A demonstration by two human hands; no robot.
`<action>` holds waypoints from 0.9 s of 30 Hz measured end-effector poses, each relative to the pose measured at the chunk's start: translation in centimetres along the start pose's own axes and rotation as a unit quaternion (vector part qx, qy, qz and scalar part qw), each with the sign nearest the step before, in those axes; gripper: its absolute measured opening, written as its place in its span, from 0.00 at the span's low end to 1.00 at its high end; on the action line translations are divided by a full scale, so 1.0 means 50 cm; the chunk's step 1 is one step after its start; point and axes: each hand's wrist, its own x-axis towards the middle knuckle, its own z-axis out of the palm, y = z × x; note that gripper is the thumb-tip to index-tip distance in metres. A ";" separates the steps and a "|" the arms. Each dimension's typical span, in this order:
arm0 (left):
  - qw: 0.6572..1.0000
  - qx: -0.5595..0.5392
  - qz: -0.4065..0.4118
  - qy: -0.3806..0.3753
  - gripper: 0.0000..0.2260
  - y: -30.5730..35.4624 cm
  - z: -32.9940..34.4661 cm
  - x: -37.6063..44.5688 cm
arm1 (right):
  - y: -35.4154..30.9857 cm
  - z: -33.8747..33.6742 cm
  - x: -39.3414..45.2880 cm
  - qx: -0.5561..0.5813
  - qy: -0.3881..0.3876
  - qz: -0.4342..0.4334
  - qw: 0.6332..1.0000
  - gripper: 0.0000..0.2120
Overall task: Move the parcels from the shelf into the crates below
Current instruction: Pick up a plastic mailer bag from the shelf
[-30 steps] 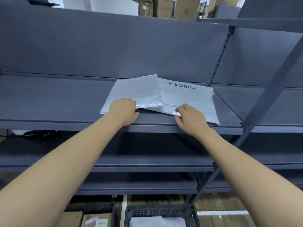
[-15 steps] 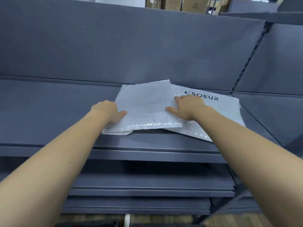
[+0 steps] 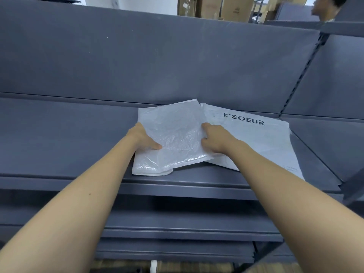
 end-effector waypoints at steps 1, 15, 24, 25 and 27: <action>1.000 -0.002 0.005 0.003 0.42 0.000 0.003 -0.009 | -0.002 -0.002 -0.006 0.021 0.006 -0.002 1.000 0.20; 0.936 -0.343 0.034 0.076 0.08 -0.028 0.145 -0.365 | 0.107 0.084 -0.355 0.310 0.088 0.050 0.945 0.38; 0.943 -0.321 0.080 0.023 0.21 -0.070 0.293 -0.546 | 0.254 0.169 -0.572 0.446 0.072 0.108 0.886 0.16; 0.942 -0.323 0.085 0.018 0.21 -0.073 0.301 -0.554 | 0.266 0.178 -0.582 0.450 0.067 0.112 0.883 0.13; 0.945 -0.311 0.104 0.000 0.19 -0.075 0.310 -0.561 | 0.287 0.194 -0.594 0.460 0.067 0.119 0.877 0.11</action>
